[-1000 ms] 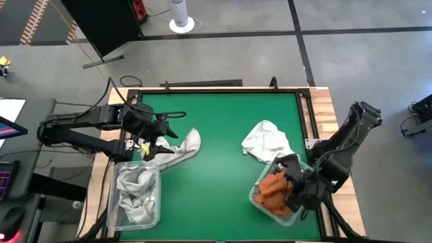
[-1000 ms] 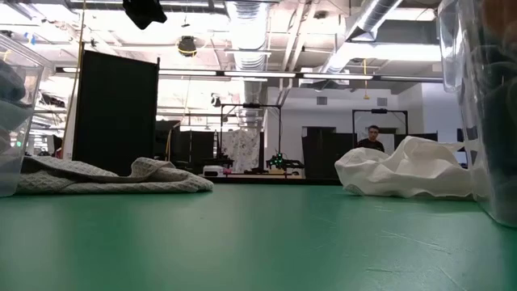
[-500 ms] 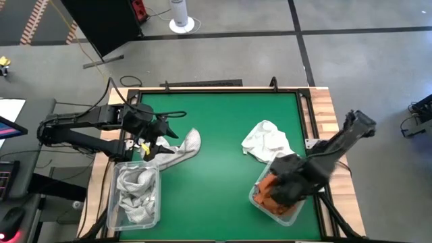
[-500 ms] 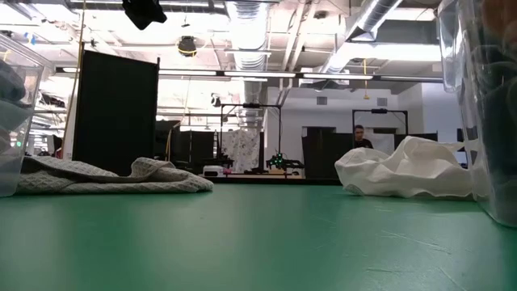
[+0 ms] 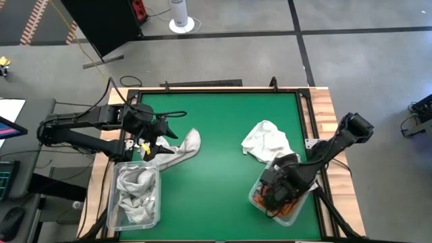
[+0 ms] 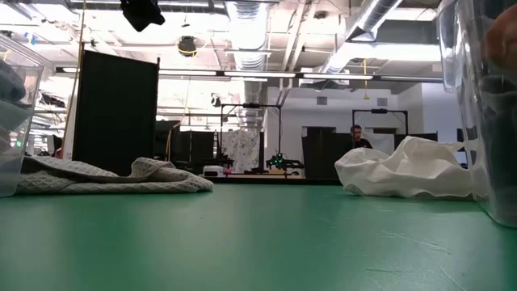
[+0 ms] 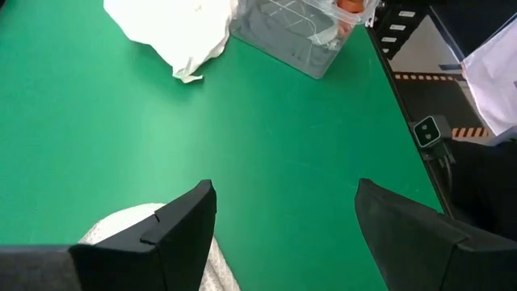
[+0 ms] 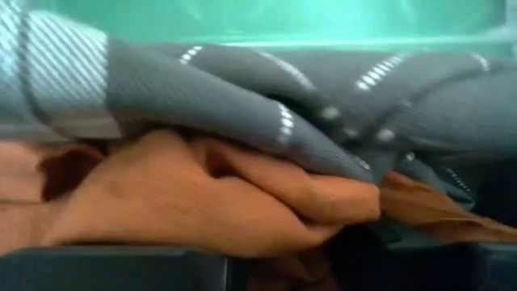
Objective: Sort towels by color in basket
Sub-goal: Put the brown towel into the right transparent bin, then put the white towel into the left transparent bin
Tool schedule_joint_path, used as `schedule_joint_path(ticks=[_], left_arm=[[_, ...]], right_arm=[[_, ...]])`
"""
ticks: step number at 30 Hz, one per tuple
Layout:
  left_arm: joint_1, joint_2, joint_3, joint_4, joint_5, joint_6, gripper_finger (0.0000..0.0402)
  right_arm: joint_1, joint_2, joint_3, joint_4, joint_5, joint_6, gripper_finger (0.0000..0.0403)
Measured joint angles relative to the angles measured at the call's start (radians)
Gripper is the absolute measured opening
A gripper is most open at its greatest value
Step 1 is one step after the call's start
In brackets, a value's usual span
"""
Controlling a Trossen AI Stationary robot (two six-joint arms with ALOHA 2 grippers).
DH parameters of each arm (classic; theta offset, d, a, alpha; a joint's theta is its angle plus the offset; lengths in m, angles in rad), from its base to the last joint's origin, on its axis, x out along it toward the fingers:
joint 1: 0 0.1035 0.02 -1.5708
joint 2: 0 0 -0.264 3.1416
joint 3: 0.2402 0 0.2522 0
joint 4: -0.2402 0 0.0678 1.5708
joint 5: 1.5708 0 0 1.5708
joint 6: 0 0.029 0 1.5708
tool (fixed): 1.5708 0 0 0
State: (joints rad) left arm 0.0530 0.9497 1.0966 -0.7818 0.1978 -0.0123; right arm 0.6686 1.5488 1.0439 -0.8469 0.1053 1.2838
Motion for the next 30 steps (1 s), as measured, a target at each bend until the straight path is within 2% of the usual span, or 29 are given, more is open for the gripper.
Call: schedule_joint_path(ticks=[3,6,10,13,17,22,26,28,30], left_arm=[[-0.001,0.000,0.000,0.000,0.000,0.000,0.0283],[-0.001,0.000,0.000,0.001,0.000,0.000,0.0283],[-0.001,0.000,0.000,0.015,0.000,0.000,0.0283],[-0.001,0.000,0.000,0.031,0.000,-0.004,0.0283],[-0.001,0.000,0.000,0.040,0.000,-0.011,0.0283],[-0.001,0.000,0.000,0.039,0.000,-0.002,0.0283],[-0.001,0.001,0.000,0.044,-0.016,0.014,0.0283],[-0.001,0.011,0.000,0.060,-0.029,0.016,0.0283],[-0.001,0.016,0.000,0.073,-0.037,0.016,0.0283]], right_arm=[[0.028,-0.034,-0.090,0.100,0.064,0.078,0.0157],[0.049,-0.043,-0.151,0.165,0.086,0.126,0.0154],[0.051,-0.055,-0.154,0.180,0.083,0.122,0.0153],[0.051,-0.107,-0.089,0.074,0.078,0.111,0.0152],[0.058,-0.203,0.050,-0.098,0.145,0.133,0.0152],[0.029,-0.256,0.213,-0.345,0.151,0.148,0.0152],[-0.074,-0.271,0.318,-0.567,0.270,0.062,0.0152],[-0.162,-0.271,0.340,-0.578,0.330,-0.026,0.0152],[-0.275,-0.270,0.341,-0.568,0.333,-0.125,0.0152]])
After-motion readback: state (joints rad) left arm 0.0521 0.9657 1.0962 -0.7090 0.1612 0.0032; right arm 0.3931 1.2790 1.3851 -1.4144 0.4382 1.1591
